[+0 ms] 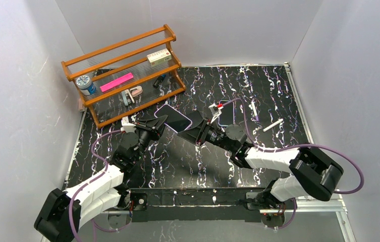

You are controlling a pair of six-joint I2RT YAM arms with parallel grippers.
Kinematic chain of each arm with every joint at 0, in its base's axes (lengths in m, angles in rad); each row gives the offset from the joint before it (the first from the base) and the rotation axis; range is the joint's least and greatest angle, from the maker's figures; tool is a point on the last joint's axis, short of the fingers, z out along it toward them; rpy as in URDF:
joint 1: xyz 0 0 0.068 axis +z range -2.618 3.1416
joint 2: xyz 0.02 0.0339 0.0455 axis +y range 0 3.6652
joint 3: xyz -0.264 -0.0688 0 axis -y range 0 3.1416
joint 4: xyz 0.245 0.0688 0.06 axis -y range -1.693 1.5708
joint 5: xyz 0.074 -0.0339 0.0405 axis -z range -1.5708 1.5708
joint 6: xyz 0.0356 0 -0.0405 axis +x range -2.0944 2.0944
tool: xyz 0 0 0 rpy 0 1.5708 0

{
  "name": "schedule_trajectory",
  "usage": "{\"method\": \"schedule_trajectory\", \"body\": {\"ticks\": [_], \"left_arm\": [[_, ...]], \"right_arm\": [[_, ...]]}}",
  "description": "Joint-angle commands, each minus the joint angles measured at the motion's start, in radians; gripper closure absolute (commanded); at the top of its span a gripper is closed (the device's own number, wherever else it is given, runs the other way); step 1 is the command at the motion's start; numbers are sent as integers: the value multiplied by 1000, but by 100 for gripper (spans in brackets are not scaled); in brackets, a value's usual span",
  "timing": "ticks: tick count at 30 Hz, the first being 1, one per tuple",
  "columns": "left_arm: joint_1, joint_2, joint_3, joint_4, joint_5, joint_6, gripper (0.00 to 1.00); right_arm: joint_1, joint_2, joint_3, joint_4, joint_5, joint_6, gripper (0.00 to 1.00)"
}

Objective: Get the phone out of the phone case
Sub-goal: Remove the phone case from the phone.

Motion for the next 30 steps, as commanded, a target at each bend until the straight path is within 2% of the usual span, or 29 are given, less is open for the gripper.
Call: {"method": "schedule_trajectory", "body": {"ticks": [1,13,21,30], "left_arm": [[-7,-37,29,89,-8,-27,100],[-7,-30,32,87,46,-69,100],[-7,-27,44,89,104,-53,100],[-2,-18,35,144,146,-5,100]], "right_arm": [[-1,19,53,94,-25,-29,57],[-7,52,58,88,-97,-250,99],[-8,65,116,-5,-130,-484,99],[-9,93,154,-133,7,-643,99]]}}
